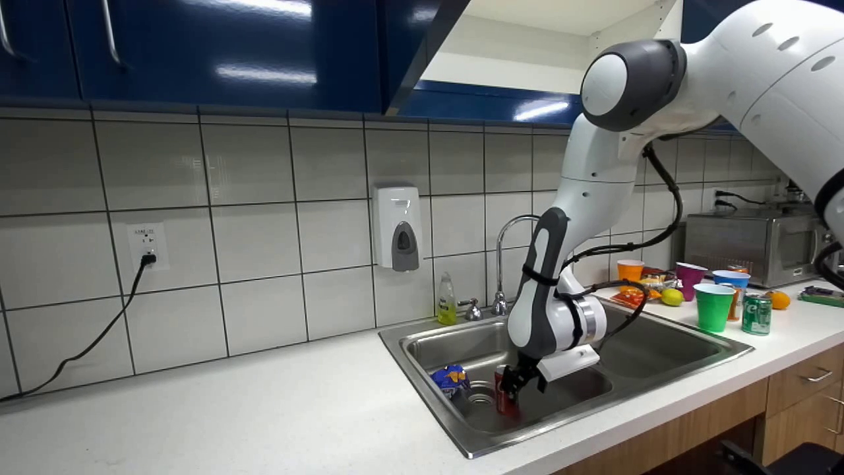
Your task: Put the red can in the open upper cabinet.
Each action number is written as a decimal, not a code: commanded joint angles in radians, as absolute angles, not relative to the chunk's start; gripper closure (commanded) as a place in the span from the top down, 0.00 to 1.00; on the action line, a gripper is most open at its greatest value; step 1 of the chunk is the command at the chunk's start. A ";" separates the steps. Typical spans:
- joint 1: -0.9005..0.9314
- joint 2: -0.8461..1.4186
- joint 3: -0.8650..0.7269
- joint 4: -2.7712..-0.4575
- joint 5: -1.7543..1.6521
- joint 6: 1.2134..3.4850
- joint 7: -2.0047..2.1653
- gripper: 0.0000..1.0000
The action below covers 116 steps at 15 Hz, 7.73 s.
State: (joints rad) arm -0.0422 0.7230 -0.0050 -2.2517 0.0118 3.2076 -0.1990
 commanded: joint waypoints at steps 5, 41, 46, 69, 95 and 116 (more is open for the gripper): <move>0.028 0.773 -0.059 -2.199 -0.012 3.269 -0.134 1.00; 0.151 0.854 -0.150 -2.112 0.021 3.374 -0.066 1.00; 0.153 0.857 -0.151 -2.109 0.022 3.374 -0.065 1.00; 0.157 0.884 -0.150 -2.079 0.028 3.375 -0.054 0.68; 0.145 0.846 -0.147 -2.094 0.027 3.341 -0.043 0.38; 0.096 0.648 -0.090 -2.178 -0.010 3.209 -0.058 0.38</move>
State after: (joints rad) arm 0.1320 0.7375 -0.1309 -2.1219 0.0155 3.2756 -0.0564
